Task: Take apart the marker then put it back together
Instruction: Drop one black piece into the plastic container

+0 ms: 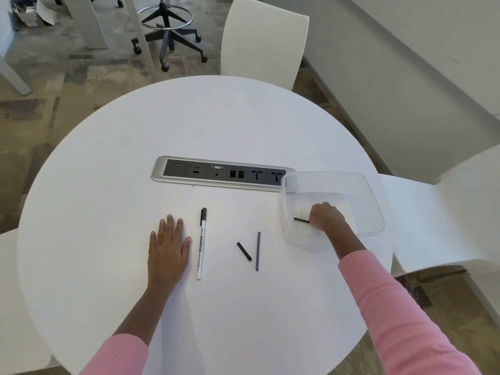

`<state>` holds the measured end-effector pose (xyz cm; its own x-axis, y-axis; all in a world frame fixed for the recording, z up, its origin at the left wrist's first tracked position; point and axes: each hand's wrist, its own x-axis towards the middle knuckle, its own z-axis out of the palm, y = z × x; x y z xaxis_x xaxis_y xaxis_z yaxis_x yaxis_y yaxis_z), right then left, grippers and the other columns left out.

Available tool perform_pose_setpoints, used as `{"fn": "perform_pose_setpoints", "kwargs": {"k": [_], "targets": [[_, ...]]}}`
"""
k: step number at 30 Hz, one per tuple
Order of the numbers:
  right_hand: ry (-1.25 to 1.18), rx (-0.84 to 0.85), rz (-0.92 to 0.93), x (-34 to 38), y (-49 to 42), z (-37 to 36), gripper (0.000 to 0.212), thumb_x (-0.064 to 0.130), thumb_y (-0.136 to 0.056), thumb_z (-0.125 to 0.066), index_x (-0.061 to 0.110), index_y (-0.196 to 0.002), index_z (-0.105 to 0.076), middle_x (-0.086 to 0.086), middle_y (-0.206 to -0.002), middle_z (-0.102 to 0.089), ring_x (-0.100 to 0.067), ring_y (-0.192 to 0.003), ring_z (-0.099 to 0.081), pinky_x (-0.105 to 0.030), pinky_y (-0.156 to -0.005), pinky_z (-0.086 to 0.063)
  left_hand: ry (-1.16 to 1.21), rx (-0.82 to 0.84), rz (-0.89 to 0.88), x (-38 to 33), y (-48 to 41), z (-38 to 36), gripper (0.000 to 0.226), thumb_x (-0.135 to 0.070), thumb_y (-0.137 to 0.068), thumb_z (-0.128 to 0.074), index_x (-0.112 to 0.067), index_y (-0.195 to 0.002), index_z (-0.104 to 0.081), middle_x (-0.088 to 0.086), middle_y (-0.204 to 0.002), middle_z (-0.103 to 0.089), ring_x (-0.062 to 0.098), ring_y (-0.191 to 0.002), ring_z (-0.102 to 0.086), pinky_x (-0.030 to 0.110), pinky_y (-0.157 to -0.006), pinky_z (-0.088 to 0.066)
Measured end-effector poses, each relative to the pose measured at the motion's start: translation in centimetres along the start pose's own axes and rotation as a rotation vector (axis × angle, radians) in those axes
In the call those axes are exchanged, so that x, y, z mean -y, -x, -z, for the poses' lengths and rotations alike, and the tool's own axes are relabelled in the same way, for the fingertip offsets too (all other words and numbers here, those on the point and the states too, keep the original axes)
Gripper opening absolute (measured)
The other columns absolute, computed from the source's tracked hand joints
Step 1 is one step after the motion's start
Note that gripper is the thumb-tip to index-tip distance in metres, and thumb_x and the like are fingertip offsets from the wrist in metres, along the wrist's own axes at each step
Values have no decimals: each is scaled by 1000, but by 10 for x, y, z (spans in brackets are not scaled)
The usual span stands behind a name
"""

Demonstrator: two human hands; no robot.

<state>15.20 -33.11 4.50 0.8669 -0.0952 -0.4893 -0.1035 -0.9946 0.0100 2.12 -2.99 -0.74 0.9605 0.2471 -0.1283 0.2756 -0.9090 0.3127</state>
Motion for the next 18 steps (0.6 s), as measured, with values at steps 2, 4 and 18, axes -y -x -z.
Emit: {"fn": "perform_pose_setpoints", "kwargs": {"k": [2,4,18], "targets": [[-15,-6,-2,1,2,2,30,5,-90,-40,1,-117,-50,-20,-125,-45,-37,-116,-44,-41,-94,-42,1,0,-1,0,0,0,69,-39,-85,-14,3,-132,-43,27,-143,-37,44,-132,-35,56,-107,-28],[-69,-42,1,1,6,10,28,6,-89,-45,1,-116,-50,-21,-124,-45,-37,-116,-44,-42,-94,-42,0,4,-6,0,0,1,68,-38,-85,-15,3,-132,-43,28,-142,-38,44,-131,-36,57,-106,-29],[-633,-659,364,85,109,6,13,0,-85,-51,2,-96,-57,-21,-96,-55,-36,-90,-54,-47,-85,-46,43,46,-80,5,5,2,91,-55,-87,12,1,-132,-44,26,-141,-40,43,-130,-38,55,-106,-31]]}}
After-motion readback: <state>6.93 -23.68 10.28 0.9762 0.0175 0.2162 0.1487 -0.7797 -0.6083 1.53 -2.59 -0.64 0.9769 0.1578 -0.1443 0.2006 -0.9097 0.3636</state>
